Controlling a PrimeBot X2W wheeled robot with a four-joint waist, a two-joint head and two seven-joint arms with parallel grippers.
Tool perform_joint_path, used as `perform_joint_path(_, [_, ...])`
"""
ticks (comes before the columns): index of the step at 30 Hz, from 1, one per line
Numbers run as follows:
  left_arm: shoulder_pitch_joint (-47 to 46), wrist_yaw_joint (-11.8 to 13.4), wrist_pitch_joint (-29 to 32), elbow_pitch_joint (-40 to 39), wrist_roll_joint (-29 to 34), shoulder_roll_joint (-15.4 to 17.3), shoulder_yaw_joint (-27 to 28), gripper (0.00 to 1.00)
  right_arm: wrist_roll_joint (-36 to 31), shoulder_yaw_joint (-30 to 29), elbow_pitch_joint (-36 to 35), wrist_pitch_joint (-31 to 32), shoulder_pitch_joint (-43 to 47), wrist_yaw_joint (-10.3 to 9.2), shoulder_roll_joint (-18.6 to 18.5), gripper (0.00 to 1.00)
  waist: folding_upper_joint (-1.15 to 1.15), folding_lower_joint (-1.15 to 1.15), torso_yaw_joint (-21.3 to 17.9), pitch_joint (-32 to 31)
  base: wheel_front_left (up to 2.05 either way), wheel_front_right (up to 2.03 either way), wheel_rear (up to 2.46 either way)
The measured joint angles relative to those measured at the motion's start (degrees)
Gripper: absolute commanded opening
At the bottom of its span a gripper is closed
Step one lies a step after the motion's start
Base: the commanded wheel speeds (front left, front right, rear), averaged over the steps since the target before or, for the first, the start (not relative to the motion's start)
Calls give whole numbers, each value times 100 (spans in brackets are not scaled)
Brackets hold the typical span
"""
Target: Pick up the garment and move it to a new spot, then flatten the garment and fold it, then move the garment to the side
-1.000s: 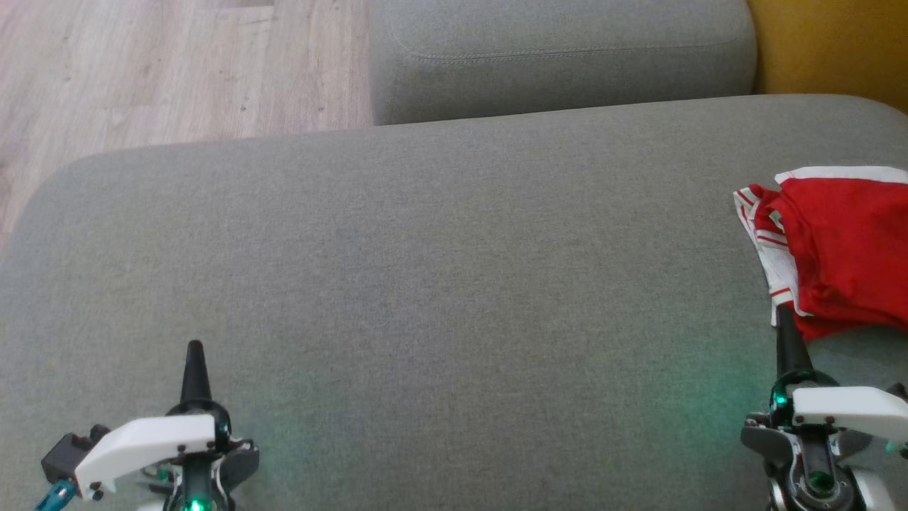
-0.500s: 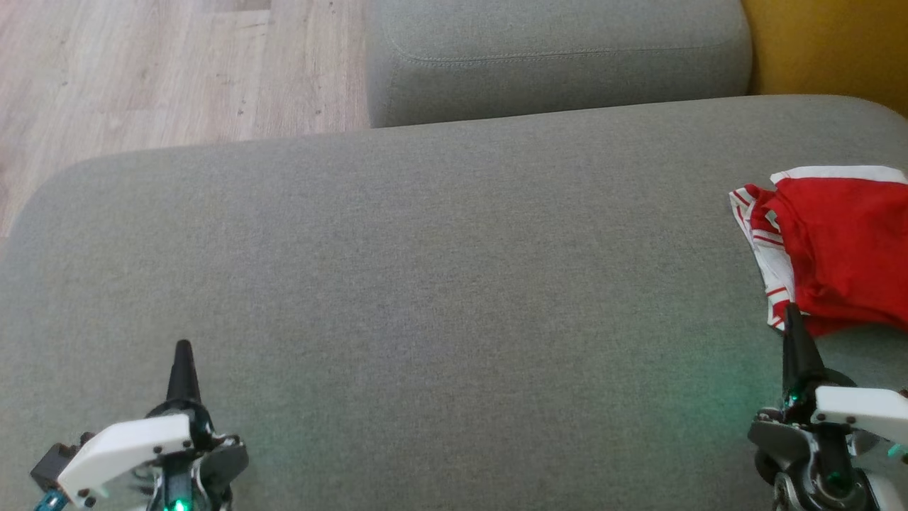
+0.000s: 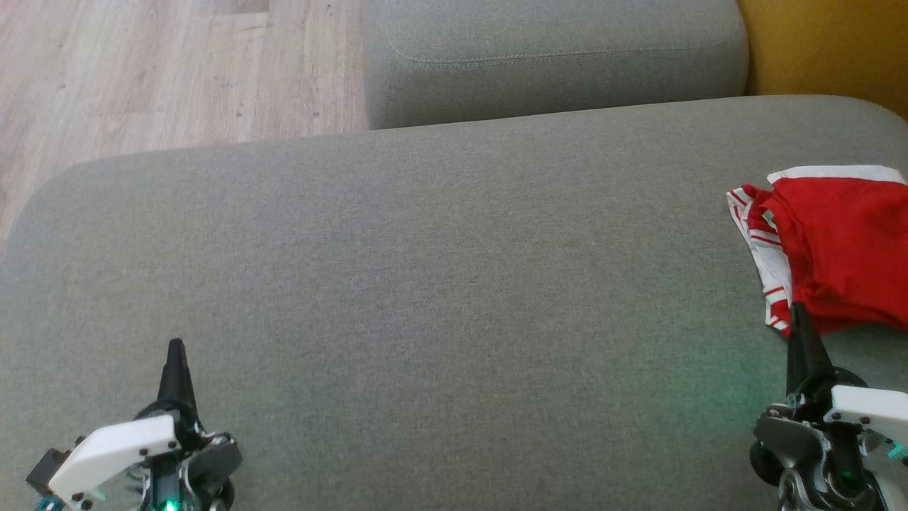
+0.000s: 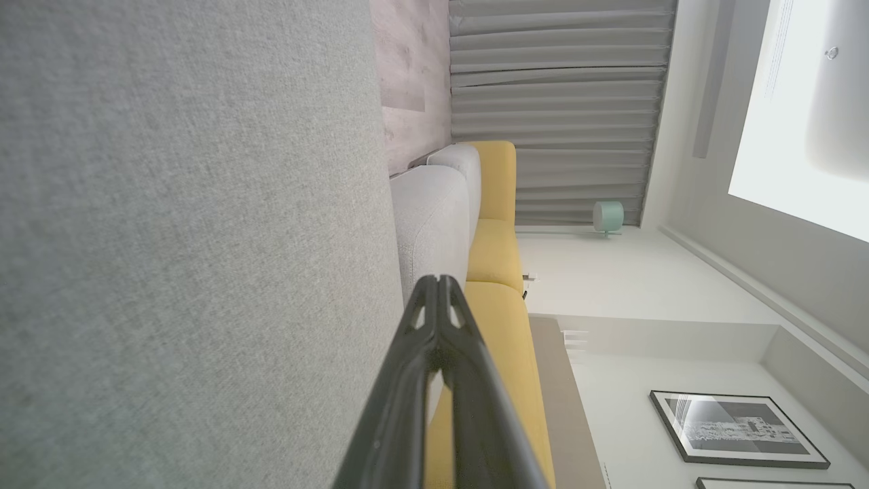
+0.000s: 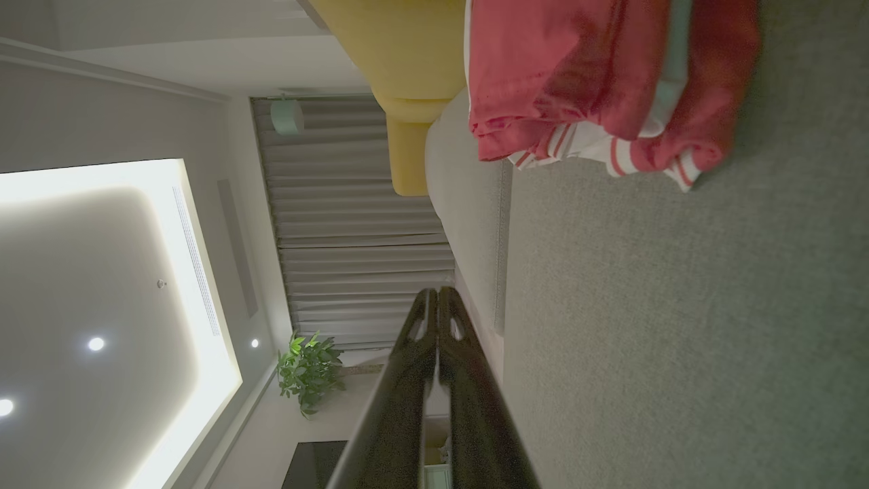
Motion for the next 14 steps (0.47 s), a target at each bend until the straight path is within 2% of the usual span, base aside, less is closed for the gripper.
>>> perform_joint_path(14, [0, -1, 0, 0, 0, 0, 4, 0, 0, -19, 0, 0, -1, 0, 0, 0, 0, 0, 0, 0, 0, 0, 0])
